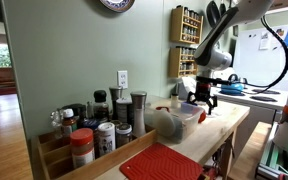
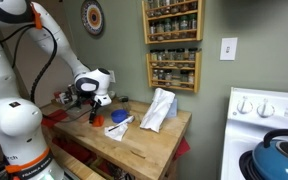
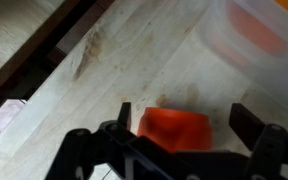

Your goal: Remove the blue bowl with the orange cup, put it on the cupboard and then remove the orange cup from the blue bowl and put it upside down on the cupboard

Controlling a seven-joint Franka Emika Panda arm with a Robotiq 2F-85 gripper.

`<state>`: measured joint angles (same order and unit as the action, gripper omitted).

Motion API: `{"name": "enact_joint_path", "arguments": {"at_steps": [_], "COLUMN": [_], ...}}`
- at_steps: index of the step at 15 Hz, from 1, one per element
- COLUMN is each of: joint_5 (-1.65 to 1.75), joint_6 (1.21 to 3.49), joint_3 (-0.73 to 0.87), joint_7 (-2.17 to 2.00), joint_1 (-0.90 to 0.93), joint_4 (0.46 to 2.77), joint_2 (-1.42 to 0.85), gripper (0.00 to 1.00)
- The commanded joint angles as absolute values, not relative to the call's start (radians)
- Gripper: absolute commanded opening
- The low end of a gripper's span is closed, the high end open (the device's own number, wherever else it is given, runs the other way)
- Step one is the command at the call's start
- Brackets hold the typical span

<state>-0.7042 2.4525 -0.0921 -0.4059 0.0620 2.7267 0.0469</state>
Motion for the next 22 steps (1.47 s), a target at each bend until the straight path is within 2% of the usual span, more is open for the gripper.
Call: {"name": "enact_joint_path", "arguments": {"at_steps": [1,6,8,9,11,14,22], "joint_5": [-0.748,-0.732,-0.734,-0.736,-0.751,-0.812,-0.898], "joint_6": [2.473,2.506,2.504,2.498,2.477,2.411,1.928], "joint_3": [-0.089,-0.088,-0.086,-0.085,-0.081,-0.064,0.054], "joint_7": [-0.349,-0.329,-0.313,-0.304,-0.279,-0.216,-0.016], "joint_1": [0.073,0.07,0.068,0.067,0.061,0.038,-0.078], "joint_4": [2.71,2.696,2.69,2.686,2.676,2.655,2.525], "joint_2": [0.003,-0.037,-0.047,-0.052,-0.056,-0.062,-0.188], "gripper": [1.0,1.0,0.81,0.66,0.5,0.49,0.49]}}
